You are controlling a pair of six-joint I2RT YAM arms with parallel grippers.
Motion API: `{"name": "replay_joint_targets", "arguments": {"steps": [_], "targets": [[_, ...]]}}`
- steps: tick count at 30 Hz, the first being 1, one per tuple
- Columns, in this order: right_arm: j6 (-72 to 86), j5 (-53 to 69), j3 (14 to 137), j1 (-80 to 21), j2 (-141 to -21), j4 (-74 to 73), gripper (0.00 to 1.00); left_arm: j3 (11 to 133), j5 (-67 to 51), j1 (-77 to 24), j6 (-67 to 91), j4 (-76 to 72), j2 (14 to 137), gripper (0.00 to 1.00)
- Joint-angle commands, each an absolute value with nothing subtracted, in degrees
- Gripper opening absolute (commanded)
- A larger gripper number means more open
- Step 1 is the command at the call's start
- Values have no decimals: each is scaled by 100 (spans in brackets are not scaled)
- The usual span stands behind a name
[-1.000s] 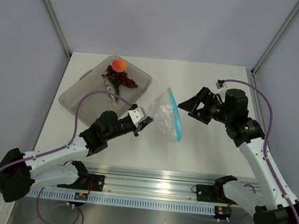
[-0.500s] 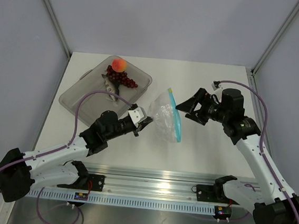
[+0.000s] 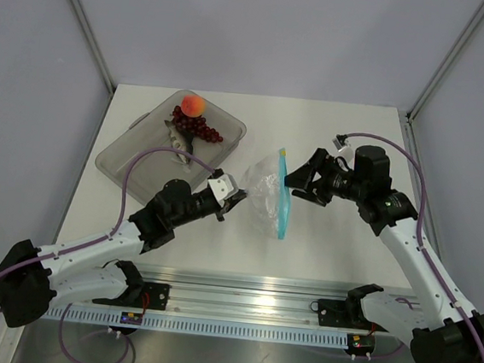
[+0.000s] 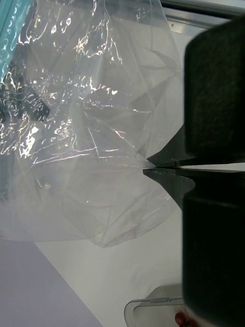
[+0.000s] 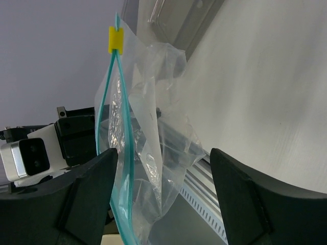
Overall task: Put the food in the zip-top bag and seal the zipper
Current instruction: Open the zipper of the food storage bag.
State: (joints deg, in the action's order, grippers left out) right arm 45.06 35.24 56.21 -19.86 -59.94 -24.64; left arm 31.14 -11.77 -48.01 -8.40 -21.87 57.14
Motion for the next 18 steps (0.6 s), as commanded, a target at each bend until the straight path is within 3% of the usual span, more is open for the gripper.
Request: {"name": "replay_joint_targets", "arguments": {"steps": [1, 9, 12, 15, 17, 18], "targets": [[4403, 3902, 5643, -2039, -5810, -2223, 79, 3164, -1108, -4834, -976, -2311, 5783, 0], [4412, 4148, 5388, -2267, -5924, -2057, 55, 3322, -1063, -4843, -932, -2364, 6029, 0], [4403, 4149, 5361, -2373, -5959, -1969, 37, 3410, -1046, -4860, -958, -2347, 6126, 0], [4211, 3798, 5466, -2391, -5907, -2266, 11, 3463, -1011, -4878, -1010, -2277, 6187, 0], [4070, 3105, 5685, -2382, -5863, -2854, 0, 3489, -976, -4878, -1054, -2189, 6223, 0], [3913, 2807, 5765, -2391, -5854, -3083, 0, 3481, -949, -4878, -1098, -2162, 6214, 0]]}}
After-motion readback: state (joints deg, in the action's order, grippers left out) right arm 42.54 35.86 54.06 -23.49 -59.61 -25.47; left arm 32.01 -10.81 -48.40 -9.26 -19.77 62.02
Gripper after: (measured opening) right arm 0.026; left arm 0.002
